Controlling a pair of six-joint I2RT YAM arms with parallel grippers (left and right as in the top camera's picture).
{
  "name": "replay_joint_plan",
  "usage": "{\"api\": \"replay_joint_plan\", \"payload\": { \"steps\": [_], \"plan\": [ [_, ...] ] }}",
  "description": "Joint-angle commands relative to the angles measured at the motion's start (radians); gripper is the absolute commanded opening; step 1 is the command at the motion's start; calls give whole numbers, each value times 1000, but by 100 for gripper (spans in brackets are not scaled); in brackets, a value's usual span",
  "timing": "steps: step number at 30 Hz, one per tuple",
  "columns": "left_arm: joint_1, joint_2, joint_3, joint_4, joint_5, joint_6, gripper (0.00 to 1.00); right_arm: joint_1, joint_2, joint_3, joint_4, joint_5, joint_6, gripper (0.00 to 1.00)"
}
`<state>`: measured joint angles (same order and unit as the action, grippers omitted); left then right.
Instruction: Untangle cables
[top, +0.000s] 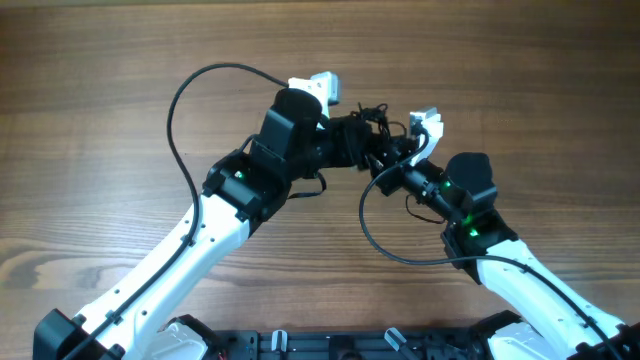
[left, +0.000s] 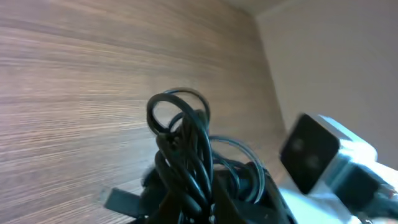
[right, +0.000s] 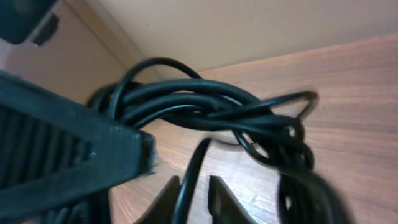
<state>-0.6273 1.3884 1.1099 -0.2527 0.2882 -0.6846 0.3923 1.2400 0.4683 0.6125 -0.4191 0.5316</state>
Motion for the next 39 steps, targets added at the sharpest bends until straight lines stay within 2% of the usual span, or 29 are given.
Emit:
{"api": "replay_joint_plan", "payload": {
  "steps": [1, 2, 3, 5, 7, 9, 13, 16, 17, 18, 19, 21, 27, 30, 37, 39],
  "plan": [
    [25, -12, 13, 32, 123, 53, 4, 6, 13, 3, -6, -54, 2, 41],
    [46, -12, 13, 32, 123, 52, 4, 6, 10, 3, -8, -55, 33, 51],
    [79, -12, 13, 29, 124, 49, 4, 2, 5, 3, -3, -88, 69, 65],
    [117, -12, 13, 19, 124, 49, 4, -21, -8, 3, -1, -156, 137, 77],
    [140, -12, 13, 17, 124, 49, 4, -51, -16, 3, 0, -244, 230, 82],
    [161, -12, 13, 17, 123, 49, 4, -95, -16, 3, -8, -324, 275, 92],
    [187, -12, 13, 10, 123, 50, 4, -173, -16, 3, -50, -372, 292, 96],
    [195, -12, 13, 1, 123, 54, 4, -259, -16, 3, -53, -433, 368, 99],
    [195, -12, 13, 1, 124, 68, 4, -291, -16, 3, -53, -453, 367, 98],
    [193, -12, 13, -2, 123, 92, 4, -324, -16, 3, -52, -476, 368, 91],
    [193, -12, 13, -11, 123, 106, 4, -350, -16, 3, -42, -505, 373, 76],
    [193, -10, 13, -29, 124, 105, 4, -360, -16, 3, -30, -566, 377, 56],
    [157, 43, 13, -27, 124, 105, 4, -352, -15, 3, 7, -680, 389, 48],
    [125, 65, 13, -15, 123, 105, 4, -352, -15, 3, 5, -678, 388, 31],
    [114, 65, 13, 14, 123, 104, 4, -352, -15, 3, -76, -623, 372, 30],
    [112, 65, 13, 18, 124, 101, 4, -352, -15, 3, -75, -617, 386, 20]
  ]
}}
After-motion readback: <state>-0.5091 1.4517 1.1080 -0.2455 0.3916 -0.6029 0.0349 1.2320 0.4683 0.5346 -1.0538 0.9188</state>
